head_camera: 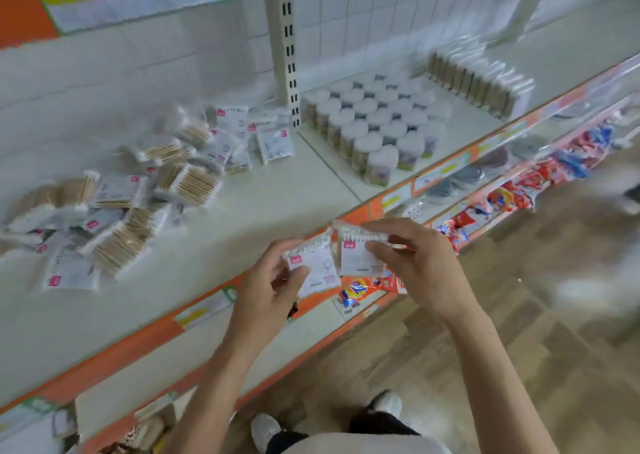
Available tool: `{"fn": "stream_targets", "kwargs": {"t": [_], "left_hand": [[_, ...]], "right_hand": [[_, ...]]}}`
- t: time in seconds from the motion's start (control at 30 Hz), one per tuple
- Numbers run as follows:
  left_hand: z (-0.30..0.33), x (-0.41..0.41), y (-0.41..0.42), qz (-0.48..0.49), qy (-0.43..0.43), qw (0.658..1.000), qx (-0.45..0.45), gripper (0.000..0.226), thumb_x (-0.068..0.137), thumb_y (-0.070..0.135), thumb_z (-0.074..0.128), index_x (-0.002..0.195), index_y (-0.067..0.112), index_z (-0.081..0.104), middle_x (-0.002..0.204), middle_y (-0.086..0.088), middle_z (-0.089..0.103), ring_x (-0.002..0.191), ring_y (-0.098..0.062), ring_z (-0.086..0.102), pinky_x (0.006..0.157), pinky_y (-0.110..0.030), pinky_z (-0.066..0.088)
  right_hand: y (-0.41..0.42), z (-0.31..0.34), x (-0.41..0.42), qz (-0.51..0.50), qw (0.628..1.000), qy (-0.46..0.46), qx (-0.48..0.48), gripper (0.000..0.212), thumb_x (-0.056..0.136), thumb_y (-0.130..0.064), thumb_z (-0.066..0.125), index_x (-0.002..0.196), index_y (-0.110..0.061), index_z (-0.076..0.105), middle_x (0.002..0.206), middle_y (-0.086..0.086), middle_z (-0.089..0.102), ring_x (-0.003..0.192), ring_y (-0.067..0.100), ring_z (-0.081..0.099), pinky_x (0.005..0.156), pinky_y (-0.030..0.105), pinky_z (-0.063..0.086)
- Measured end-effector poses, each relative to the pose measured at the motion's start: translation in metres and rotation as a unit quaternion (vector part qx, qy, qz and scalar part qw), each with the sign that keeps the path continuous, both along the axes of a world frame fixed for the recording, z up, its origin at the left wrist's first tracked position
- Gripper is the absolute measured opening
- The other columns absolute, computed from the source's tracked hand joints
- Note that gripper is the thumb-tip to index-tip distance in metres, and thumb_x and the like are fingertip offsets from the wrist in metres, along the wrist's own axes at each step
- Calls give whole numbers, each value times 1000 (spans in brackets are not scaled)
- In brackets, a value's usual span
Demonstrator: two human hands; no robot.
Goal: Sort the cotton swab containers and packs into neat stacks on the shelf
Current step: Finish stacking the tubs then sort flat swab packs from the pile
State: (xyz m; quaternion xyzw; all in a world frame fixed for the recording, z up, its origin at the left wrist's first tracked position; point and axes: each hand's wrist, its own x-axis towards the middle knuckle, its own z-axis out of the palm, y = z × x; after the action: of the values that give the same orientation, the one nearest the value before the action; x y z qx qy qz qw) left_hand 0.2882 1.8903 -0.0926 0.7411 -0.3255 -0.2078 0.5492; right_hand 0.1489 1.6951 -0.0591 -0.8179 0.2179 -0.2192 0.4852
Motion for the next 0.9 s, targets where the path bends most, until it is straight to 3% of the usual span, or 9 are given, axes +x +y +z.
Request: {"fn": "stream_targets", "kwargs": {"t": [0.07,0.17,0.27,0.37,0.53,0.63,0.73,0.9], "left_hand": [[-1,-18,-37,-40,19,999,-7,31,97,5,62,123,22,59,109,8,72,103,-10,69,91,-29,55],[-4,-48,-94,-73,25,997,-14,35,95,2,63,123,23,61,114,18,71,106,-5,68,92,-22,52],[-8,-77,-145,-84,4,996,-18,42,94,10,68,116,45,62,117,21,69,107,-3,67,96,-25,52],[-7,-101,-186,-111,12,994,-9,32,91,22,69,113,44,62,112,16,70,103,-8,69,91,-32,55],[0,-129,-242,-131,28,991,0,32,93,11,68,114,35,65,104,19,71,98,-3,70,79,-11,48],[1,-141,-274,-138,33,990,8,31,93,12,68,117,32,65,108,10,73,98,-6,71,82,-19,53],[2,-152,-309,-150,54,987,-1,32,93,9,67,118,30,65,109,15,73,100,-4,71,82,-27,59],[-1,-159,-376,-129,64,989,-15,33,94,11,67,121,30,63,115,11,72,101,-5,70,84,-36,60]], "right_hand": [[-30,1,-30,-23,1000,10,-11,27,92,-12,72,111,-31,74,114,-18,70,96,-2,67,82,13,52],[-78,0,-76,-63,998,17,-20,27,92,-14,72,110,-33,74,113,-17,71,95,-2,67,80,11,50],[-118,1,-119,-115,993,8,-33,26,92,-14,72,111,-32,74,110,-15,72,92,-3,67,80,11,50],[-146,3,-158,-160,986,13,-39,24,93,-15,72,113,-28,75,106,-16,71,92,0,68,80,12,50],[-186,8,-197,-185,982,-3,-41,26,94,-14,70,111,-34,73,104,-18,68,94,4,69,78,11,50],[-209,6,-209,-197,979,-2,-50,27,94,-12,69,111,-33,73,109,-17,67,95,2,68,79,12,51],[-244,7,-213,-183,979,20,-91,27,94,-9,68,115,-25,74,115,-11,64,96,-1,64,78,6,47],[-324,22,-214,-133,980,42,-141,25,96,-12,67,117,-23,74,116,-8,66,93,-2,62,82,10,48]]}}
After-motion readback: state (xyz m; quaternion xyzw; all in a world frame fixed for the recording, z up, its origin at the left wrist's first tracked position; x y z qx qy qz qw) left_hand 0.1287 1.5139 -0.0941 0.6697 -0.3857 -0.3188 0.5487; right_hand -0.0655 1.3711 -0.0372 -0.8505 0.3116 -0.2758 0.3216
